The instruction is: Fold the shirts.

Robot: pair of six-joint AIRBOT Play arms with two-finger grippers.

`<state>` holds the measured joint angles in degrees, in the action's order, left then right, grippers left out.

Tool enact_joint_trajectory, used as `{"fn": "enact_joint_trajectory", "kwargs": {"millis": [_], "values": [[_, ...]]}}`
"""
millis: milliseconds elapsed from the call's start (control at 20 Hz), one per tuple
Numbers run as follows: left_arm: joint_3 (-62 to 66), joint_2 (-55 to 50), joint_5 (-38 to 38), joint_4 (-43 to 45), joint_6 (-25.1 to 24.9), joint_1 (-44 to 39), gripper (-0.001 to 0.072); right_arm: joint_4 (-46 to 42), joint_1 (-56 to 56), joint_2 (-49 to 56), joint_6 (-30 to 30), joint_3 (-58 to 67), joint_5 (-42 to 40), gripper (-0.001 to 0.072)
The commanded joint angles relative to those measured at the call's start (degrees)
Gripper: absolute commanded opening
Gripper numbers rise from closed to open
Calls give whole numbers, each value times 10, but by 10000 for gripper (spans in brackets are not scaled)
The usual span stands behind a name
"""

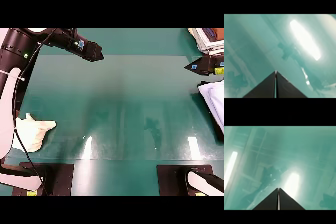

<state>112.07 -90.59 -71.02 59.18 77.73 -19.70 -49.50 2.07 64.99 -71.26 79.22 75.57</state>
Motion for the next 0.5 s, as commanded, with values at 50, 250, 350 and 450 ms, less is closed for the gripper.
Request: {"fn": "enact_joint_trajectory", "kwargs": {"millis": [50, 250, 350, 450], "values": [[3, 2, 48, -2, 6, 5, 28, 0, 0, 0, 0, -15, 0, 16], [2, 46, -153, 115, 13, 46, 27, 0, 1, -1, 0, 8, 0, 16], [-34, 103, -204, 193, 13, 78, 28, 0, 1, -1, 0, 29, 0, 16], [-103, 177, -216, 240, 16, 113, 28, 0, 1, -1, 0, 49, 0, 16]]}}
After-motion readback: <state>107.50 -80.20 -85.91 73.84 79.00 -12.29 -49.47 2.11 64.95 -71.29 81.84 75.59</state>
